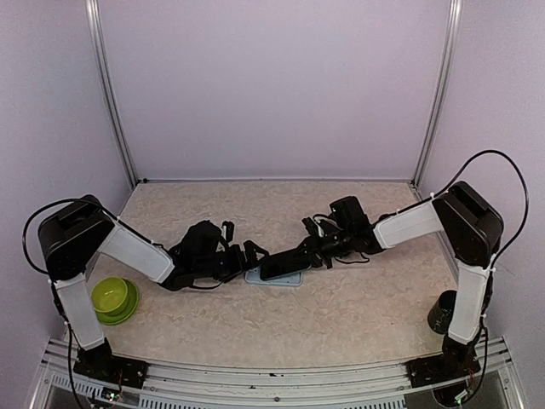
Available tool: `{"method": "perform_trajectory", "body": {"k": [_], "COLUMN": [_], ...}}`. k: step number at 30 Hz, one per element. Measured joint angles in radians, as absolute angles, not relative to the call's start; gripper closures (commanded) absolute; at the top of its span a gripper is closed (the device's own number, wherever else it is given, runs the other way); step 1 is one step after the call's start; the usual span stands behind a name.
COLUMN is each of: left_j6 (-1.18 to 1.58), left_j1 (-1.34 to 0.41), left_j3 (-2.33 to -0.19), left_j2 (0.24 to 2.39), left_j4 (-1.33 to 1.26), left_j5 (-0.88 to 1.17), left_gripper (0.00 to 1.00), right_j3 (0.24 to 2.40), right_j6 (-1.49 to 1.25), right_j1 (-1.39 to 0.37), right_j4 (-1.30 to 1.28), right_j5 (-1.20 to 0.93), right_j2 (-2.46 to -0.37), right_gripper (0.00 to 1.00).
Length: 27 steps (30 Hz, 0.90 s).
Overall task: Put the phone into the phone case
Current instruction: Install the phone on the phone case.
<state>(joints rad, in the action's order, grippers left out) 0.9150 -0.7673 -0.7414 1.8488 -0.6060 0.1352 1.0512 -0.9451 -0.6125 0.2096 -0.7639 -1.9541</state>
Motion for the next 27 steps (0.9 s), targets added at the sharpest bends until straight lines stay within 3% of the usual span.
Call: {"method": "perform_trajectory", "body": {"k": [27], "left_j6": [0.931], "left_j1": [-0.775], "left_j3": [-0.742], "left_j2": [1.864], "left_j4": [-0.622], "left_j5": [0.149], "left_gripper": [0.01], "right_j3": [1.056], "right_j6": [-1.066], "right_j1": [-0.606], "right_j4": [0.336], "right_j5": [-0.85], "right_j2": [-2.054], "right_gripper": [1.0]}}
